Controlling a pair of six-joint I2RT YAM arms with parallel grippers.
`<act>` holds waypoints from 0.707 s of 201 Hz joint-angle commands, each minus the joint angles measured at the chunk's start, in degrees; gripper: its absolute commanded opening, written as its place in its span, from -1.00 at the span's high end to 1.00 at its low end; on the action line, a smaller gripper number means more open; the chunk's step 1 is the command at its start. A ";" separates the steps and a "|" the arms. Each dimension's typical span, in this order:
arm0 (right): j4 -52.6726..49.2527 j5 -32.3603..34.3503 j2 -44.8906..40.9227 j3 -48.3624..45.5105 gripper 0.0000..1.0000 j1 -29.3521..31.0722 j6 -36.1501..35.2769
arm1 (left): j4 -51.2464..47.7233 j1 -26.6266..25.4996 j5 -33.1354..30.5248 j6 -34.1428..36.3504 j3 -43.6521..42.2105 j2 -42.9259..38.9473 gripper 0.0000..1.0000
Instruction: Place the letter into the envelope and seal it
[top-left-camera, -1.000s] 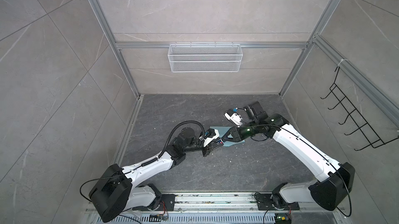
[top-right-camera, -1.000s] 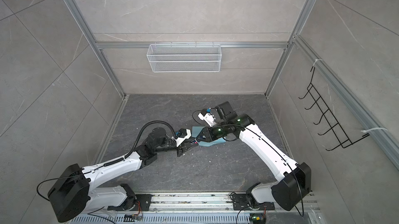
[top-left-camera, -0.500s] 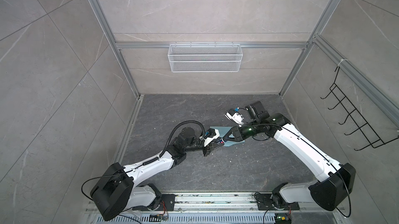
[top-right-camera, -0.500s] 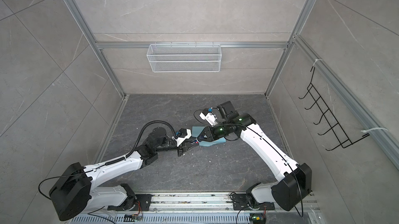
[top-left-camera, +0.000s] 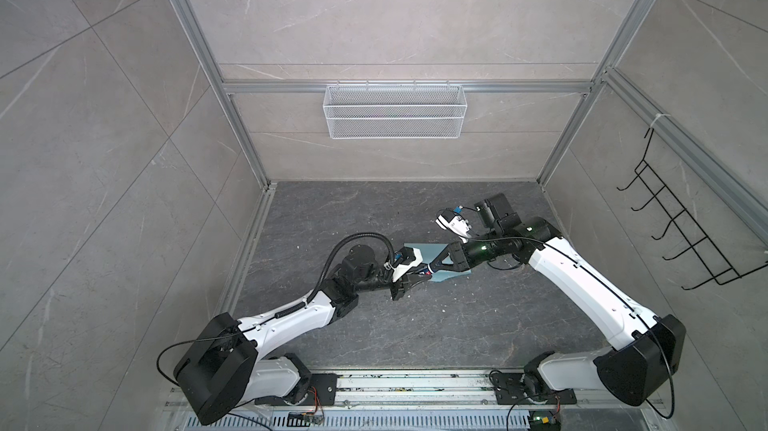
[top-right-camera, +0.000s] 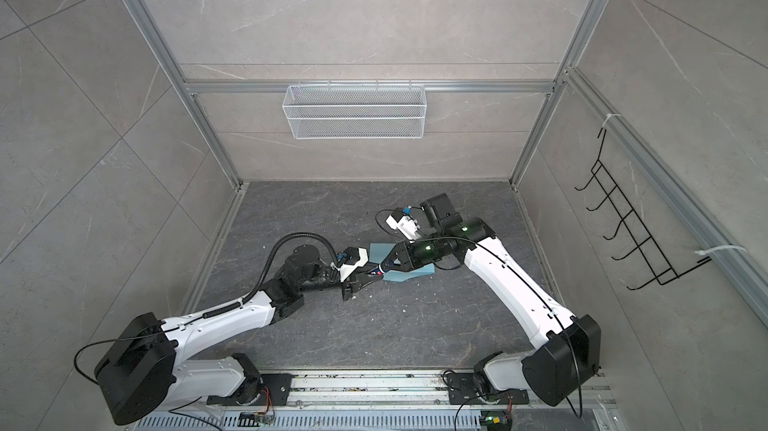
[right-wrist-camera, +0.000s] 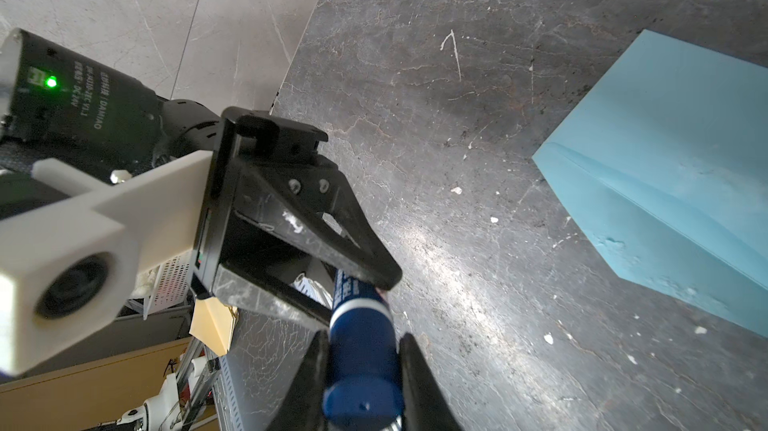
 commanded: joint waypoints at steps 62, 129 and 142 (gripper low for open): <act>1.53 8.57 -4.10 2.28 0.93 -7.22 -0.87 | -15.70 1.25 2.96 2.51 -5.47 0.60 1.00; 2.20 8.12 -3.90 1.50 0.92 -7.90 -0.64 | -15.47 1.27 3.29 2.59 -5.64 0.47 1.00; 2.33 8.04 -3.75 1.38 0.92 -8.01 -0.59 | -15.46 1.28 3.34 2.61 -5.72 0.43 1.00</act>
